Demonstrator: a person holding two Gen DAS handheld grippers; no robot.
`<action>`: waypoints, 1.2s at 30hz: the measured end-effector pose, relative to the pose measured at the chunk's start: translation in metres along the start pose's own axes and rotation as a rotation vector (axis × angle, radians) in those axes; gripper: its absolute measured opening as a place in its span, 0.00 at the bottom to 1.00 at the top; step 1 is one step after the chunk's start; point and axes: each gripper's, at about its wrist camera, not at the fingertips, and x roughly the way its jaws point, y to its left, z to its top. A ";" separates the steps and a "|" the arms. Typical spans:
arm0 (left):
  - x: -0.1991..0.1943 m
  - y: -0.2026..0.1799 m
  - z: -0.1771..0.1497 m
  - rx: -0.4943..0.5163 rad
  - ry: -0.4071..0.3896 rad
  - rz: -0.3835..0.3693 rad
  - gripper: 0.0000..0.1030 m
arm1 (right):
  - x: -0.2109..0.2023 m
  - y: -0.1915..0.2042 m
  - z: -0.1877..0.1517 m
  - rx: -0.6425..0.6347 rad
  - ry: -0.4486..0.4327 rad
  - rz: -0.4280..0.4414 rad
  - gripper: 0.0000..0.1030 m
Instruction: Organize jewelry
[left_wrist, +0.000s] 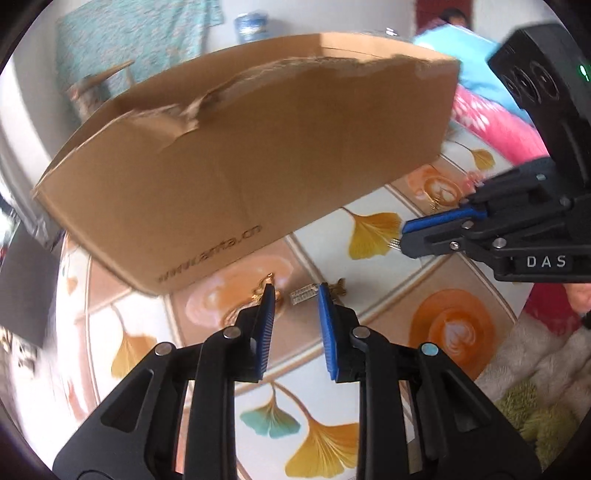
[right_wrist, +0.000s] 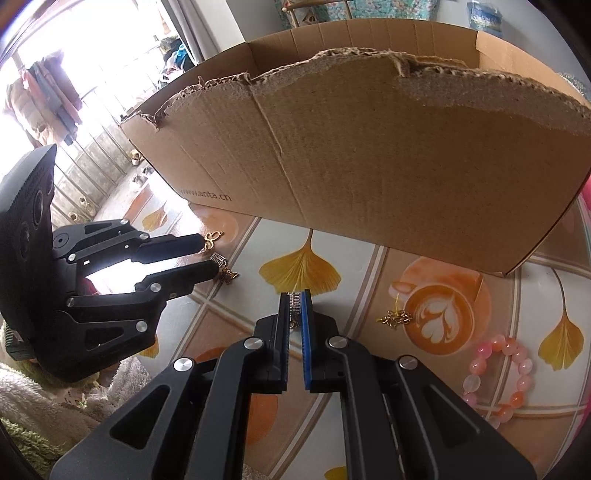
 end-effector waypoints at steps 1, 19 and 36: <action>0.001 -0.002 0.001 0.015 0.000 -0.003 0.21 | 0.000 0.000 0.000 0.000 0.000 0.000 0.06; 0.007 0.012 0.007 -0.047 0.011 -0.108 0.05 | 0.003 -0.003 0.001 0.025 -0.013 0.008 0.06; -0.046 0.032 0.001 -0.163 -0.103 -0.074 0.04 | -0.053 -0.001 0.017 0.033 -0.168 0.056 0.05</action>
